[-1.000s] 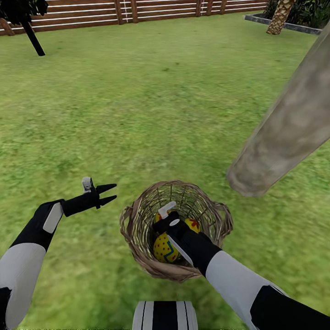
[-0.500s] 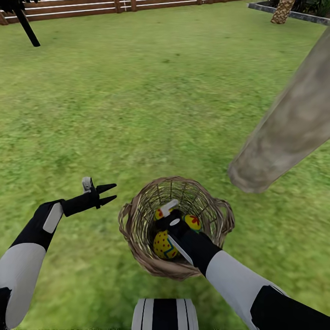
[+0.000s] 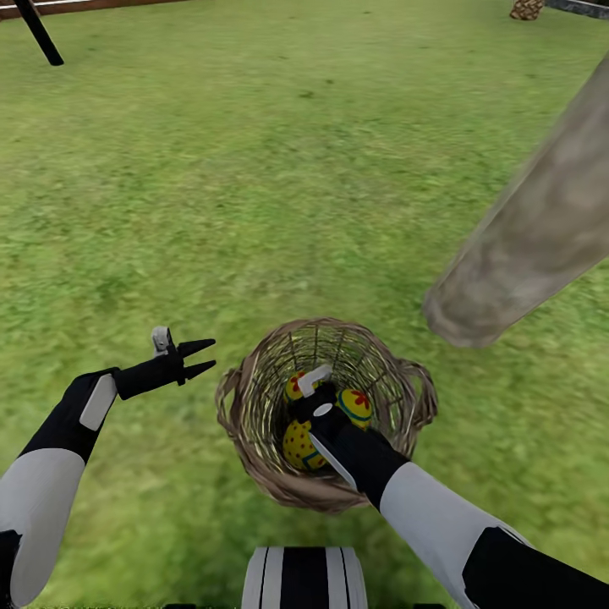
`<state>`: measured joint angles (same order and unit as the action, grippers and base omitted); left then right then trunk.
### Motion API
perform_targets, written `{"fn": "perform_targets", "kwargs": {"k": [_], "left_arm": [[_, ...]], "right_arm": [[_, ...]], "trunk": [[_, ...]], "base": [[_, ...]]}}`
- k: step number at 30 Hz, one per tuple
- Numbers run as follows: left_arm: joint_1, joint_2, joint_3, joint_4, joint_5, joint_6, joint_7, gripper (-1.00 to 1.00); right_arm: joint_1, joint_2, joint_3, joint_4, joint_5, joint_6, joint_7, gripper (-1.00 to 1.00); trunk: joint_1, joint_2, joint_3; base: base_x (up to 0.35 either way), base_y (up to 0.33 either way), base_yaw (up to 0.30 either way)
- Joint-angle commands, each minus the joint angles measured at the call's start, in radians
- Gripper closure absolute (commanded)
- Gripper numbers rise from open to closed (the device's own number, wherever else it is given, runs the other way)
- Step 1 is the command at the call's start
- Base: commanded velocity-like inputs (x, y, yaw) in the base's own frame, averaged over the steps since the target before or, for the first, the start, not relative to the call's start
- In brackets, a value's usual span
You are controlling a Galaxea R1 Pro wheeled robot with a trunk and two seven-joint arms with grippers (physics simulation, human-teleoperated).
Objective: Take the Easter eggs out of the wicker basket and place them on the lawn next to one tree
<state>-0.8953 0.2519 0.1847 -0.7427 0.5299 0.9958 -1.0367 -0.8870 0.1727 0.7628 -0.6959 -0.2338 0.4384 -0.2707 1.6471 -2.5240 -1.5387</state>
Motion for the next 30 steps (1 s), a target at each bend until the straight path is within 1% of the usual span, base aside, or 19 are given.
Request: {"fn": "perform_targets", "kwargs": {"k": [1,6,7,9,14,21,23,24,28,30], "left_arm": [[-0.001,0.0,0.001,0.0,-0.001,0.004,-0.003,-1.0],[-0.001,0.0,0.001,0.0,-0.001,0.004,-0.004,-1.0],[0.005,0.006,0.007,-0.006,0.004,0.002,-0.008,-1.0],[0.009,0.017,0.018,-0.017,0.011,-0.001,-0.007,-1.0],[0.015,0.046,0.046,-0.045,0.012,0.0,-0.006,-1.0],[0.016,0.085,0.086,-0.084,0.011,-0.001,-0.006,-1.0],[0.016,0.086,0.097,-0.095,0.011,-0.002,-0.006,-1.0],[0.016,0.086,0.15,-0.101,0.011,-0.002,-0.006,-1.0],[0.016,0.086,0.149,-0.102,0.012,-0.002,-0.006,-1.0],[0.016,0.086,0.148,-0.102,0.012,-0.002,-0.006,-1.0]], "right_arm": [[-0.001,-0.001,0.006,-0.001,-0.01,0.003,-0.01,-1.0],[-0.001,-0.001,0.006,-0.002,-0.01,0.003,-0.01,-1.0],[0.005,-0.004,0.007,-0.008,-0.008,0.009,-0.016,-1.0],[-0.007,-0.001,0.005,-0.019,-0.008,0.001,-0.009,-1.0],[-0.018,-0.001,-0.005,-0.015,-0.014,0.008,-0.005,-1.0],[-0.018,0.001,-0.008,-0.021,-0.021,0.011,-0.006,-1.0],[-0.018,0.002,-0.008,-0.017,-0.021,0.011,-0.008,-1.0],[-0.018,0.002,-0.008,-0.013,-0.022,0.011,-0.012,-1.0],[-0.018,0.002,-0.008,-0.008,-0.022,0.011,-0.02,-1.0],[-0.018,0.001,-0.008,-0.008,-0.022,0.01,-0.022,-1.0]], "trunk": [[0.0,-0.001,-0.005],[0.002,-0.002,-0.024],[0.003,-0.002,-0.024],[0.003,-0.002,-0.024],[0.003,-0.002,-0.024],[0.003,-0.002,-0.024],[0.003,-0.002,-0.024],[0.003,-0.002,-0.024],[0.003,-0.002,-0.024],[0.003,-0.002,-0.032]], "base": [[0.0,0.0,0.0],[0.0,0.0,0.0],[0.0,0.0,0.0],[0.0,0.0,0.0],[0.0,0.0,0.0],[0.0,0.0,0.0],[0.0,0.0,0.0],[0.0,0.0,0.0],[0.0,0.0,0.0],[0.0,0.0,0.0]]}}
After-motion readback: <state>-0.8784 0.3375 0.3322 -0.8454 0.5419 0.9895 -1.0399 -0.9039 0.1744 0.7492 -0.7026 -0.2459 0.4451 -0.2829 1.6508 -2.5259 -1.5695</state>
